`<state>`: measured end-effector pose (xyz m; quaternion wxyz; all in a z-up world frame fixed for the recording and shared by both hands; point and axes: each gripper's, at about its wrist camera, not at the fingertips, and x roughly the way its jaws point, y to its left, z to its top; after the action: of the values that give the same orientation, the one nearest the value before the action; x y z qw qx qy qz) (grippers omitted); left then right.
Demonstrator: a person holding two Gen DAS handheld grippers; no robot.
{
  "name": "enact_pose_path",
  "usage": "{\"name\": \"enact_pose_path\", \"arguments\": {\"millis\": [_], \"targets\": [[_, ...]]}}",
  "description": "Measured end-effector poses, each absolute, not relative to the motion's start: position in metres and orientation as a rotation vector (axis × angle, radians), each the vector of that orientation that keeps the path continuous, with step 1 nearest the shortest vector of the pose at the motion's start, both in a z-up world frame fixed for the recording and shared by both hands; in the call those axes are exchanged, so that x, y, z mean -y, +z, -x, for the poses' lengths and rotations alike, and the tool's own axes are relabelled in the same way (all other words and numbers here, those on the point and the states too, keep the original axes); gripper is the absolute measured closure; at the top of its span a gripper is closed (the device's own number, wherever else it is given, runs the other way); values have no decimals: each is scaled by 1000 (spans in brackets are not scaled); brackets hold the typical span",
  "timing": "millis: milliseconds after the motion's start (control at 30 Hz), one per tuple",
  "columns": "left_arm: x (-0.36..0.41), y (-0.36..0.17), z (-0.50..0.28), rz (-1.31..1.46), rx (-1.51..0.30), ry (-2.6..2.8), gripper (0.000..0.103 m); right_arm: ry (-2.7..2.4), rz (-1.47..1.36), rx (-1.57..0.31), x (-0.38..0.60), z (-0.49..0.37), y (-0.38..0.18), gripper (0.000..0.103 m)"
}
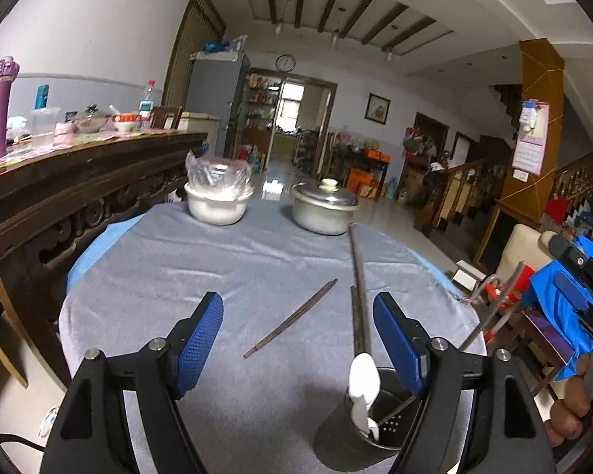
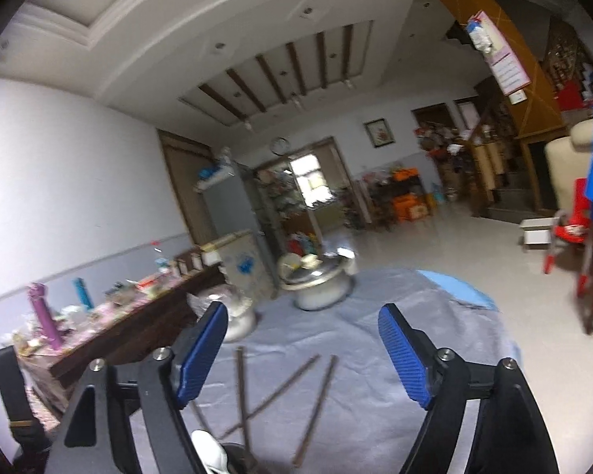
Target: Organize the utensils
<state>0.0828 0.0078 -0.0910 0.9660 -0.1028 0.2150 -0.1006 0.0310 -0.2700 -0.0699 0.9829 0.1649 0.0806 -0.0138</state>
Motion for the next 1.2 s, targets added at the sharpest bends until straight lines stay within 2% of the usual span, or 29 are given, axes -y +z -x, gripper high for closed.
{"name": "enact_pose_path", "arguments": {"millis": [567, 1200], "targets": [[-26, -95, -97, 198, -516, -82, 24, -269, -250, -333, 286, -41, -54, 21], [-24, -106, -111, 153, -604, -50, 24, -403, -258, -478, 305, -56, -65, 21]]}}
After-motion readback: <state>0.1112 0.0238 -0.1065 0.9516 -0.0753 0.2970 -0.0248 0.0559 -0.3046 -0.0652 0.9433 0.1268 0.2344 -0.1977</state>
